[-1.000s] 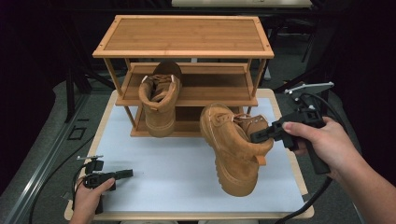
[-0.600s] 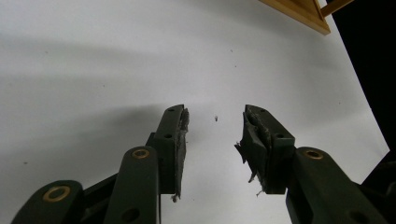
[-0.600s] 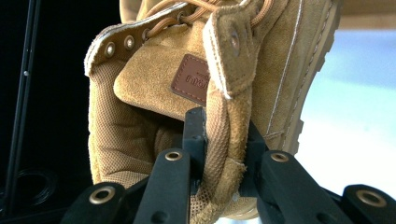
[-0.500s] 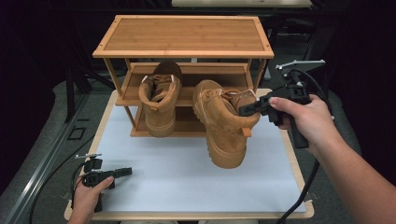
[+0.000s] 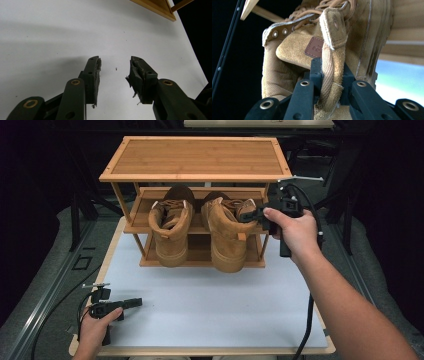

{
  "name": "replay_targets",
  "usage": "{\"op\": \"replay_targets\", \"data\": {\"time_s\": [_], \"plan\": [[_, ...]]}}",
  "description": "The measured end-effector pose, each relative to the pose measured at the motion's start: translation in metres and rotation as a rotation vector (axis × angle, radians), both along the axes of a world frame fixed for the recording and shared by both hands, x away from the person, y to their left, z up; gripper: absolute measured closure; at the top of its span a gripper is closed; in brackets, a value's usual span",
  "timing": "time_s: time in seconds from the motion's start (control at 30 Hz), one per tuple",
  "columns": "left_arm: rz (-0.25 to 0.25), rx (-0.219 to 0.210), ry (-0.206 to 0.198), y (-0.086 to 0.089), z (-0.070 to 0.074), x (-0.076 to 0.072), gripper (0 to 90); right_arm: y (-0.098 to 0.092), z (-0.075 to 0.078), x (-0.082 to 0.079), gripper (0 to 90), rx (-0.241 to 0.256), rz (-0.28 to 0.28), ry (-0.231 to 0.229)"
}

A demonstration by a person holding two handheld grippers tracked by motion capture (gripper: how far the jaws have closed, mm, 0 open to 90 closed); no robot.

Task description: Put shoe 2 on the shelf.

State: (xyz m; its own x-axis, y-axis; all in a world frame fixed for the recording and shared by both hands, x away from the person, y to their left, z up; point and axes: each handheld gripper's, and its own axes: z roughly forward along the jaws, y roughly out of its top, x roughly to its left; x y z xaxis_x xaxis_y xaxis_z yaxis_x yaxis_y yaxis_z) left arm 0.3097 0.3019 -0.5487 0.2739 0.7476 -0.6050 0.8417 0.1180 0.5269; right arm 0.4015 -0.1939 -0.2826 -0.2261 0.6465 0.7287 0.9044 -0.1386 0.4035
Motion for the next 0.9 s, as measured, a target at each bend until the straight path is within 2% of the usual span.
{"op": "replay_targets", "data": {"time_s": [0.1,0.27,0.33,0.37,0.4,0.5,0.53,0.57,0.6,0.63,0.67,0.7,0.73,0.77,0.8,0.87,0.9], "plan": [[-0.003,0.002,-0.001,0.001,0.0,0.0,59.8,0.004,-0.002,0.006,78.6,0.003,-0.023,-0.01],[0.004,0.0,-0.008,0.003,0.001,0.001,59.9,0.016,-0.007,0.014,78.6,-0.011,-0.08,-0.069],[0.003,-0.001,-0.013,0.002,0.003,0.002,60.1,0.019,-0.011,0.017,78.5,-0.015,-0.094,-0.076],[0.003,-0.001,-0.013,0.002,0.003,0.002,60.4,0.019,-0.011,0.017,78.5,-0.015,-0.094,-0.076],[0.0,0.003,-0.016,0.002,0.005,0.002,60.6,0.022,-0.017,0.018,78.2,0.008,-0.098,-0.07],[-0.007,0.005,-0.036,0.001,0.011,0.005,62.1,0.03,-0.021,0.015,76.4,0.002,-0.086,-0.089],[-0.022,0.014,-0.066,-0.002,0.019,0.009,64.3,0.033,-0.021,0.012,73.7,-0.018,-0.085,-0.106],[-0.022,0.014,-0.066,-0.002,0.019,0.009,66.1,0.033,-0.021,0.012,73.7,-0.018,-0.085,-0.106],[-0.044,0.029,-0.094,-0.006,0.03,0.013,68.0,0.033,-0.022,0.01,70.4,-0.035,-0.075,-0.116],[-0.044,0.029,-0.094,-0.006,0.03,0.013,68.8,0.033,-0.022,0.01,70.4,-0.035,-0.075,-0.116],[-0.059,0.043,-0.119,-0.01,0.042,0.018,69.7,0.031,-0.023,0.009,66.3,-0.036,-0.07,-0.118],[-0.059,0.043,-0.119,-0.01,0.042,0.018,71.5,0.031,-0.023,0.009,66.3,-0.036,-0.07,-0.118],[-0.068,0.053,-0.141,-0.015,0.056,0.022,72.2,0.03,-0.024,0.009,64.4,-0.043,-0.062,-0.125],[-0.068,0.053,-0.141,-0.015,0.056,0.022,73.5,0.03,-0.024,0.009,64.4,-0.043,-0.062,-0.125],[-0.08,0.058,-0.168,-0.019,0.07,0.026,74.6,0.03,-0.023,0.008,60.5,-0.041,-0.052,-0.126],[-0.09,0.078,-0.212,-0.024,0.083,0.032,75.4,0.029,-0.021,0.007,59.1,-0.04,-0.047,-0.134],[-0.09,0.078,-0.212,-0.024,0.083,0.032,75.4,0.029,-0.021,0.007,59.1,-0.04,-0.047,-0.134]]}}
